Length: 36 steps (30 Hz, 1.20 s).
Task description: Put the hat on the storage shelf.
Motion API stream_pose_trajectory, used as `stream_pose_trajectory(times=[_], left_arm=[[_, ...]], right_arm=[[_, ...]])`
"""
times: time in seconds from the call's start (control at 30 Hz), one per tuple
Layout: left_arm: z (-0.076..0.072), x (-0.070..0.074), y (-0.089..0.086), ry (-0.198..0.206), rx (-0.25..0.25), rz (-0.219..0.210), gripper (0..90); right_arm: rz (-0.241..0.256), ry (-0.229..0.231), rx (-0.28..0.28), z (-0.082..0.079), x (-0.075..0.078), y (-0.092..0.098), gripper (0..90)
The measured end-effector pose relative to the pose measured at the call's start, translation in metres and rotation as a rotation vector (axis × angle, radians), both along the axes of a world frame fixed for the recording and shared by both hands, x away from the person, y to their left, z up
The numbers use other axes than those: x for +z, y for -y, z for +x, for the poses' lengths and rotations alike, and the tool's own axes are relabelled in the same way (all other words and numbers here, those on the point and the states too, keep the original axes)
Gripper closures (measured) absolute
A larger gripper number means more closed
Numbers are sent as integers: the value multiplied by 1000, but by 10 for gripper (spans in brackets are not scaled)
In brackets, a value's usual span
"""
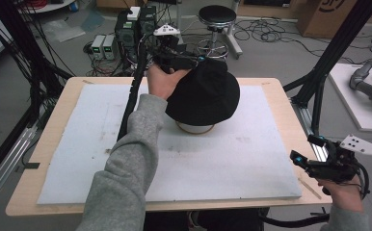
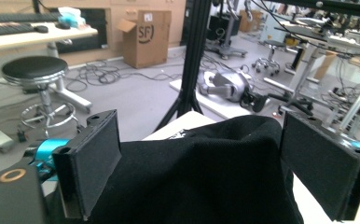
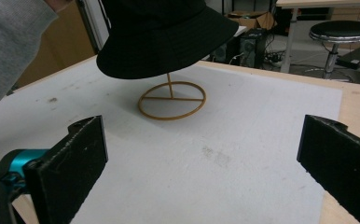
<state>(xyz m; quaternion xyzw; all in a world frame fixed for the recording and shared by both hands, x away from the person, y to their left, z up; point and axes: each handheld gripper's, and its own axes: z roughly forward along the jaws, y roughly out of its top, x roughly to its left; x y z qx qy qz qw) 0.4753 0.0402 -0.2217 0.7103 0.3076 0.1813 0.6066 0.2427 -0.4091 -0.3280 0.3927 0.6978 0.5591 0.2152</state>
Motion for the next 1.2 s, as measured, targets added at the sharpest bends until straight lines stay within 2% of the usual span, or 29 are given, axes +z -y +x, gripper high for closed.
stream_pose_trajectory(times=[0.13,0.2,0.33,0.57,0.87,1.1,1.2], left_arm=[[-10,3,-11,1,31,-12,73],[-15,4,-17,9,43,-4,68],[-32,8,-32,23,73,7,62],[-63,9,-63,39,111,-4,57],[-90,1,-106,22,161,-13,57],[-109,-11,-134,9,207,25,57],[-118,-17,-146,7,227,28,57]], right_arm=[[-3,3,6,0,2,-2,12],[-4,7,8,1,4,-4,12],[-9,16,17,3,5,-10,12],[-16,21,14,10,7,-23,11],[-10,42,12,18,12,-33,12],[-4,61,3,24,14,-41,12],[2,61,-7,27,15,-46,12]])
